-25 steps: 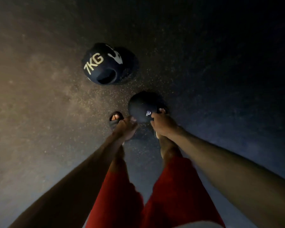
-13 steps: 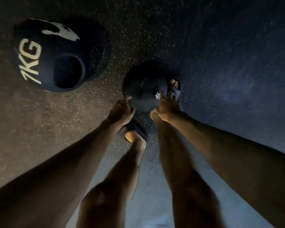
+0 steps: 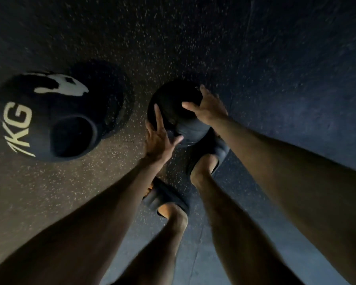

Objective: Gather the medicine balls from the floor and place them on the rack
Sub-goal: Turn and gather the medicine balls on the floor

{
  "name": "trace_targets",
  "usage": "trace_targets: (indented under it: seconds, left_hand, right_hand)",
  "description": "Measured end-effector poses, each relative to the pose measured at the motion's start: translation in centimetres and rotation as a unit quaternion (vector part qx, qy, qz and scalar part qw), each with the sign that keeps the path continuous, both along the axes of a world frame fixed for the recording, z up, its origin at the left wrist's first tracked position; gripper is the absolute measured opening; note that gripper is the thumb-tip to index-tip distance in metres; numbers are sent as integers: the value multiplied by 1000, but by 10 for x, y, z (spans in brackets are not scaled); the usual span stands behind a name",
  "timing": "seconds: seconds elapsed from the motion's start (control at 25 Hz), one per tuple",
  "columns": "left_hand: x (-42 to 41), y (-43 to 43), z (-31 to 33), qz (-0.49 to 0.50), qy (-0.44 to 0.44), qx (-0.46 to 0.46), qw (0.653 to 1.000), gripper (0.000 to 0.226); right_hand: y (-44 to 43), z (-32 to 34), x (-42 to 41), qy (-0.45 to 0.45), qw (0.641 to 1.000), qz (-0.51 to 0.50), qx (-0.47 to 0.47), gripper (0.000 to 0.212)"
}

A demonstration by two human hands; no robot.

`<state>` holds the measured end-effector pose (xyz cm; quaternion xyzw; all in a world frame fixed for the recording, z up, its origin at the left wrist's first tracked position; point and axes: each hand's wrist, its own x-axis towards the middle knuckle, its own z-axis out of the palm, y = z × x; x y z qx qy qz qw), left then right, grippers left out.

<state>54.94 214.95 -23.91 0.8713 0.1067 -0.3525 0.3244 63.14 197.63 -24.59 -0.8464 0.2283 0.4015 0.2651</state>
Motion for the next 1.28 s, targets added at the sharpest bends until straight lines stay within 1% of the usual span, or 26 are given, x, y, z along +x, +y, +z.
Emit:
trace_targets:
  seconds: [0.08,0.12,0.16,0.2,0.28,0.32,0.4,0.48,0.52,0.6,0.68,0.76,0.84,0.92,0.96,1.0,1.04,1.12,1.2,1.28]
  left_hand:
    - [34,-2,-5,44,20,19,999,117]
    - [50,-3,-5,54,24,31,998,113]
    - [66,-4,-7,69,23,43,996,108]
    - [82,-4,-9,89,23,53,994,102]
    - [119,-7,-16,153,22,48,987,93]
    - [138,-11,-18,185,19,41,982,88]
    - [170,-20,-22,215,7,42,976,77]
    - [192,-22,-21,205,-19,42,978,69]
    - [196,-21,-18,191,-36,29,980,69]
    - [191,-18,-7,111,-55,3,992,81]
    - [187,-20,-4,5,-71,24,997,101]
    - [195,-25,-6,-47,-95,59,993,112]
    - [224,-34,-6,-39,-87,87,992,112]
    - [265,-35,-9,-13,-45,110,993,105]
    - [291,-34,-11,-5,-23,117,993,101]
    - [318,-32,-13,3,-2,121,993,97]
    - [343,-30,-15,9,12,119,993,94]
    - [387,-30,-17,21,15,118,993,87]
    - [417,-34,-20,63,-8,110,992,76]
    - [426,-34,-20,99,-55,82,990,66]
  right_hand:
    - [9,6,5,-60,998,-29,5,80]
    - [11,12,1,-95,995,-20,6,76]
    - [11,19,-7,-130,991,8,12,76]
    - [11,26,-16,-150,987,50,21,82]
    - [8,27,-25,-149,981,124,27,101]
    - [6,21,-19,-139,981,136,21,108]
    - [7,10,14,-98,988,116,23,114]
    - [8,5,65,-53,994,89,33,110]
    - [4,3,92,-40,995,82,26,107]
    - [-7,-2,141,-15,998,66,18,103]
    - [-9,-6,181,1,999,46,17,96]
    - [-5,-12,210,-5,1000,14,16,84]
    - [-7,-10,227,-40,999,-14,22,75]
    - [-14,-8,220,-117,992,23,36,74]
    - [-19,-7,210,-155,985,57,42,78]
    - [-21,-7,200,-175,979,86,51,87]
    - [-23,-8,190,-181,977,101,58,98]
    - [-18,-14,194,-172,980,90,51,114]
    - [-9,-19,232,-163,984,49,45,116]
    - [-6,-18,275,-148,988,35,16,113]
